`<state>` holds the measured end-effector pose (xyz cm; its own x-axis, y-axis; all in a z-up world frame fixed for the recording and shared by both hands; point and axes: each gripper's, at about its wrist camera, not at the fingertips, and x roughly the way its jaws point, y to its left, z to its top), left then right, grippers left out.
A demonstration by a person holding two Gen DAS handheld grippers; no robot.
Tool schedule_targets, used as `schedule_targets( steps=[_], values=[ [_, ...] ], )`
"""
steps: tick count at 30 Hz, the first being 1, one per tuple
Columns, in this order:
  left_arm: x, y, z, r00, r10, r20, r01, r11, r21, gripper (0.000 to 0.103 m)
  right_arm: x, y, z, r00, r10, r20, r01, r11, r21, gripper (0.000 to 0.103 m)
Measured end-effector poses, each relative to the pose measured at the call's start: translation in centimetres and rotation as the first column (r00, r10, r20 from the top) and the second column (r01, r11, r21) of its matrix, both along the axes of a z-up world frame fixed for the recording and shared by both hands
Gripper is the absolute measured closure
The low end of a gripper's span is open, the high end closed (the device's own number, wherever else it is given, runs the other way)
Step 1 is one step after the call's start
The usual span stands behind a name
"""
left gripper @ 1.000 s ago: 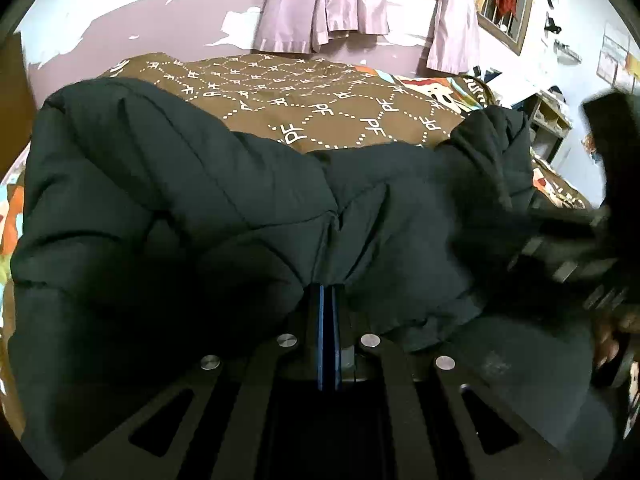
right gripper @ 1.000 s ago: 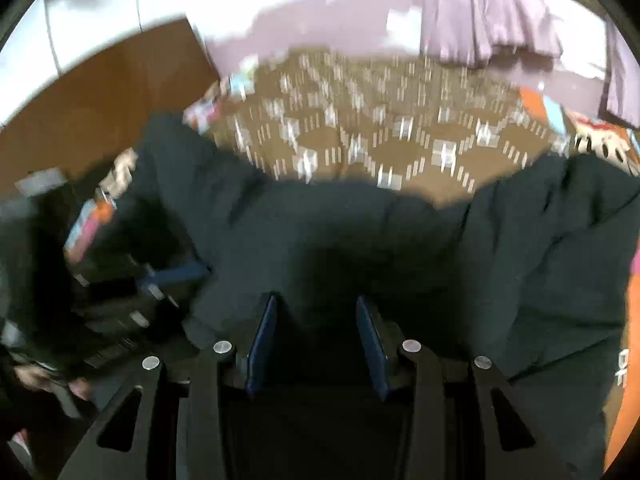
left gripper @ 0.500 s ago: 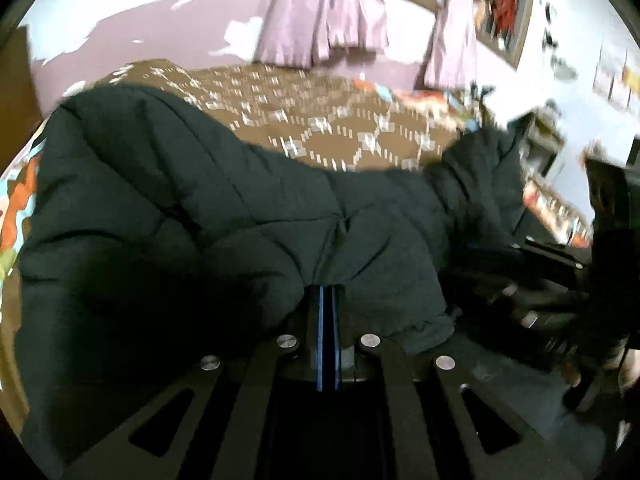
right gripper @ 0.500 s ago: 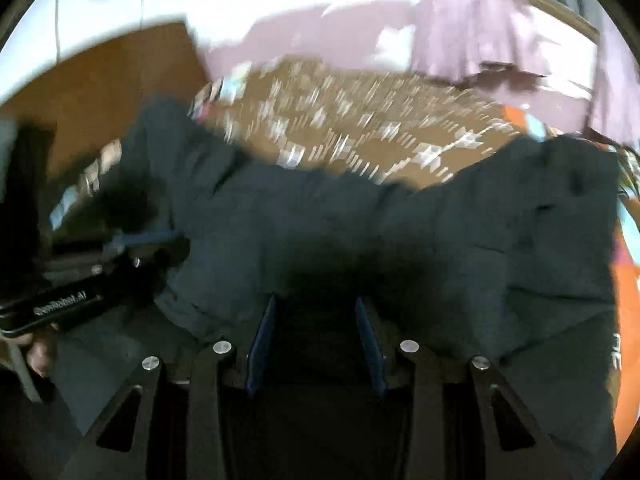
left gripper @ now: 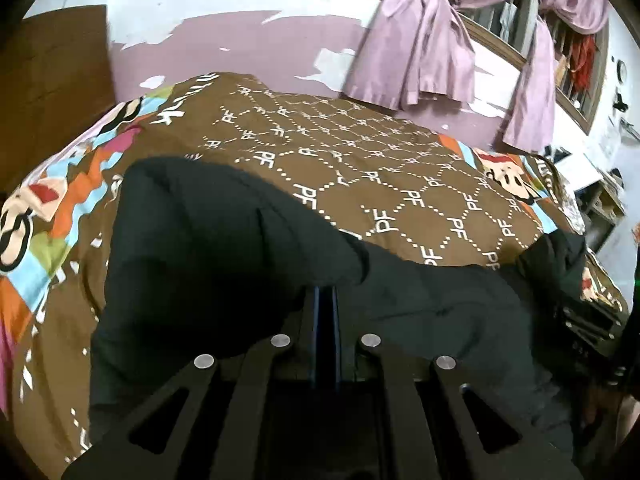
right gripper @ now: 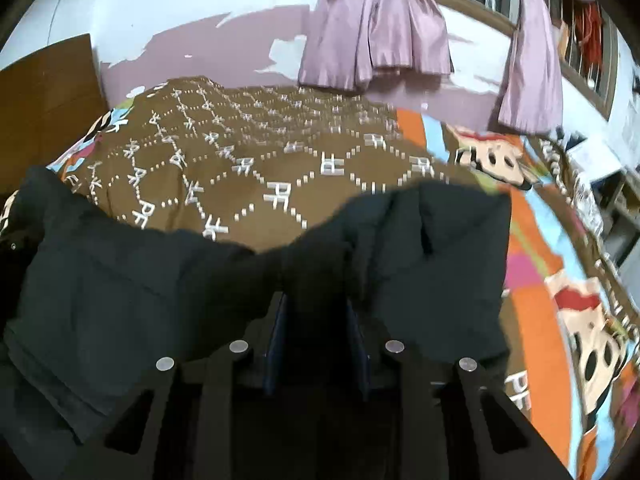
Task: Fold large clothes
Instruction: 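Lay the hem down on the jacket and open both grippers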
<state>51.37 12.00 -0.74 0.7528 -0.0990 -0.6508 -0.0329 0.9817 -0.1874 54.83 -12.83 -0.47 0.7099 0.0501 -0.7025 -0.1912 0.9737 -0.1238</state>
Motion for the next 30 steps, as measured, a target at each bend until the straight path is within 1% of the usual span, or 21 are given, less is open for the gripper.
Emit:
schedule_targets(
  steps=[2,3,6,7,9,10,11,12,13,14,15,17,19,21,22,23,24,25,27,29,30],
  values=[
    [-0.3,-0.3,-0.6,1.000,0.000,-0.007,0.000,0.999,0.036,0.099,-0.6,0.0,-0.2,1.000,0.001,0.011,-0.001,1.000,0.000,0.076],
    [-0.3,-0.1,-1.0,1.000,0.000,-0.014,0.000,0.999,0.043,0.099,-0.9,-0.1,-0.5,1.000,0.001,0.011,-0.001,1.000,0.001,0.076],
    [-0.4,0.3,-1.0,1.000,0.009,-0.024,-0.008,0.999,0.034,0.099,-1.6,-0.2,-0.7,1.000,0.009,0.009,-0.009,1.000,0.011,0.076],
    [-0.8,0.5,-0.7,1.000,0.006,-0.015,-0.005,1.000,0.028,0.099,-1.8,-0.5,-0.4,1.000,0.015,0.019,-0.016,0.999,0.028,0.076],
    [-1.2,0.7,0.0,1.000,-0.007,0.003,0.006,1.000,0.008,0.098,-2.3,-1.3,0.6,0.999,0.030,0.042,-0.034,0.995,0.098,0.076],
    [-1.7,1.0,0.4,1.000,-0.010,0.020,0.010,1.000,-0.006,0.098,-3.1,-1.8,1.3,0.998,0.042,0.055,-0.050,0.988,0.147,0.073],
    [-2.4,1.3,1.0,0.999,-0.018,0.038,0.019,1.000,-0.023,0.095,-3.4,-2.0,1.9,0.997,0.053,0.064,-0.063,0.984,0.167,0.062],
    [-2.8,1.5,1.5,0.998,-0.023,0.051,0.025,0.999,-0.030,0.086,-4.0,-2.0,2.6,0.995,0.064,0.080,-0.077,0.982,0.171,0.056],
    [-3.4,1.6,2.2,0.997,-0.025,0.069,0.027,0.999,-0.029,0.076,-4.9,-1.9,3.5,0.991,0.076,0.106,-0.092,0.983,0.159,0.048],
    [-4.2,1.6,3.1,0.996,-0.026,0.089,0.029,0.999,-0.029,0.054,-5.6,-1.6,4.1,0.989,0.090,0.121,-0.107,0.983,0.148,0.044],
    [-4.7,1.6,3.8,0.994,-0.028,0.107,0.032,0.999,-0.033,0.038,-6.2,-1.3,4.7,0.986,0.103,0.128,-0.121,0.983,0.139,0.044],
    [-6.4,1.6,5.6,0.988,-0.031,0.150,0.040,0.998,-0.057,0.033,-7.5,-0.8,6.3,0.983,0.128,0.134,-0.145,0.981,0.127,0.040],
    [-7.7,1.6,7.2,0.988,-0.023,0.154,0.034,0.997,-0.071,0.028,-8.8,-0.4,8.0,0.984,0.119,0.135,-0.135,0.984,0.113,0.037],
    [-8.8,1.5,8.9,0.987,-0.017,0.158,0.026,0.998,-0.060,0.023,-9.9,-0.1,9.4,0.982,0.121,0.146,-0.138,0.985,0.107,0.034],
    [-9.6,1.4,9.9,0.986,-0.015,0.165,0.023,0.999,-0.045,0.021,-10.7,0.1,10.2,0.980,0.128,0.154,-0.144,0.984,0.103,0.027],
    [-10.0,1.2,10.6,0.986,-0.012,0.168,0.018,0.999,-0.036,0.012,-11.4,0.3,11.1,0.978,0.133,0.163,-0.150,0.984,0.098,0.023],
    [-10.8,1.0,11.6,0.984,-0.005,0.179,0.011,0.999,-0.032,0.004,-12.1,0.5,11.8,0.976,0.136,0.171,-0.154,0.983,0.098,0.022],
    [-11.4,1.0,12.3,0.982,-0.002,0.191,0.009,0.999,-0.036,0.002,-12.8,0.6,12.7,0.975,0.138,0.174,-0.158,0.982,0.106,0.020],
    [-12.9,1.0,13.8,0.978,0.010,0.211,0.002,0.999,-0.054,0.002,-14.1,0.7,14.1,0.975,0.141,0.170,-0.165,0.977,0.137,0.015],
    [-14.2,0.9,15.4,0.976,0.017,0.218,-0.002,0.998,-0.068,0.002,-15.7,0.6,15.7,0.973,0.141,0.181,-0.170,0.973,0.154,0.003],
    [-14.8,0.8,16.0,0.975,0.019,0.222,-0.004,0.998,-0.070,0.002,-16.5,0.6,16.4,0.972,0.142,0.190,-0.172,0.973,0.155,0.001]
  ],
)
